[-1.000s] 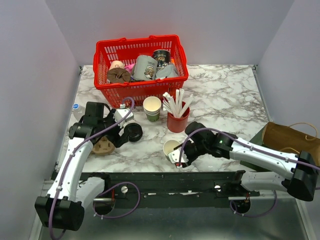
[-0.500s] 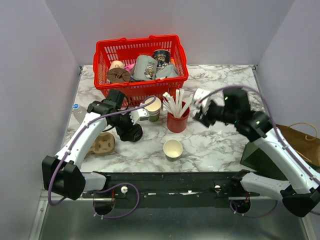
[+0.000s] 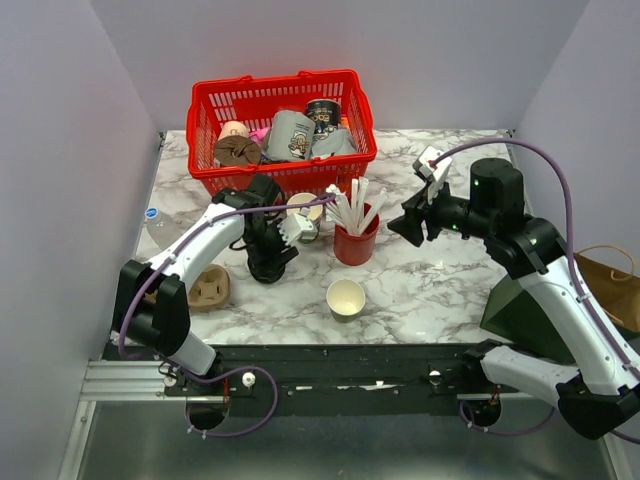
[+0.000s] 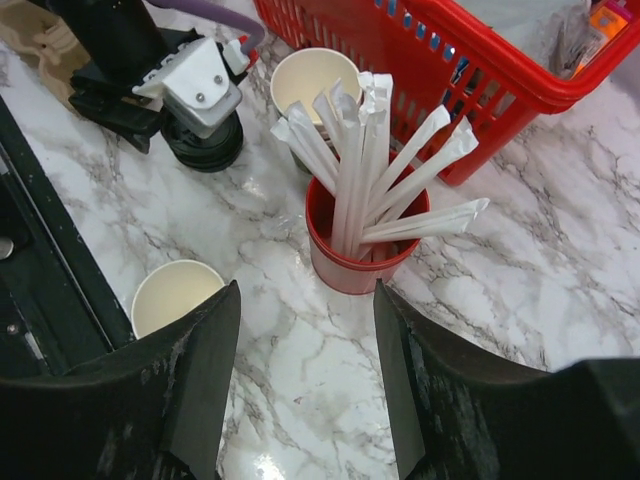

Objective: Pack the takeout coffee

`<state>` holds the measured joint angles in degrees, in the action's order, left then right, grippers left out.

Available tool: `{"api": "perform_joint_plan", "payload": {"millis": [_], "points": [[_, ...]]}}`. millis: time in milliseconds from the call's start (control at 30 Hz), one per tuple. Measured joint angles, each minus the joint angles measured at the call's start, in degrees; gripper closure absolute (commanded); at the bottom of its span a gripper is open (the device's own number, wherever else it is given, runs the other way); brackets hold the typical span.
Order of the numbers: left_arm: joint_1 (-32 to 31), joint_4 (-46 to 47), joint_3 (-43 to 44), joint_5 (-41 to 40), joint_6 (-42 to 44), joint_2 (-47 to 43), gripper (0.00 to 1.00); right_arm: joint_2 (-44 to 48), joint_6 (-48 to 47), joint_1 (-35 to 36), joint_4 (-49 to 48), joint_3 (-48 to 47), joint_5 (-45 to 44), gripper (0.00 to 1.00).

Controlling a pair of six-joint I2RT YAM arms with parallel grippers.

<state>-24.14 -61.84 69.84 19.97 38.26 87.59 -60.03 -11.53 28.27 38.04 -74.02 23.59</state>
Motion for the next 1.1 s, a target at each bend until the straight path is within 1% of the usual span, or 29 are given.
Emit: {"api": "perform_joint_plan", "payload": {"millis": [100, 300, 433, 600, 633, 733, 1000, 1100], "points": [[0.0, 1.4, -0.8, -2.6, -1.9, -0.2, 0.39, -0.3, 0.0, 0.0, 1.6, -0.4, 0.1, 0.36], [-1.3, 6.0, -3.8, -6.6, -5.0, -0.5, 0.4, -2.3, -0.1, 0.0, 2.9, -2.0, 0.1, 0.36], [-3.0, 8.0, -5.9, -8.4, -6.3, -0.5, 0.46, -3.8, -0.3, 0.0, 3.9, -2.6, 0.1, 0.36], [-4.1, 9.5, -6.0, -8.9, -6.9, -0.5, 0.53, -5.3, -0.5, 0.0, 4.9, -3.4, 0.1, 0.36], [-4.2, 9.8, -6.0, -8.9, -6.9, -0.4, 0.56, -5.5, -0.6, 0.0, 4.9, -3.6, 0.1, 0.36], [-4.5, 10.3, -6.0, -8.9, -7.1, 0.0, 0.6, -5.5, -0.7, 0.0, 4.9, -3.7, 0.1, 0.36], [-4.8, 10.3, -6.0, -8.9, -7.3, 1.3, 0.66, -5.5, -1.3, 0.0, 4.9, -3.7, 0.1, 0.36], [-4.9, 10.3, -6.0, -8.9, -7.3, 1.4, 0.71, -5.4, -1.6, 0.0, 4.9, -3.7, 0.1, 0.35]]}}
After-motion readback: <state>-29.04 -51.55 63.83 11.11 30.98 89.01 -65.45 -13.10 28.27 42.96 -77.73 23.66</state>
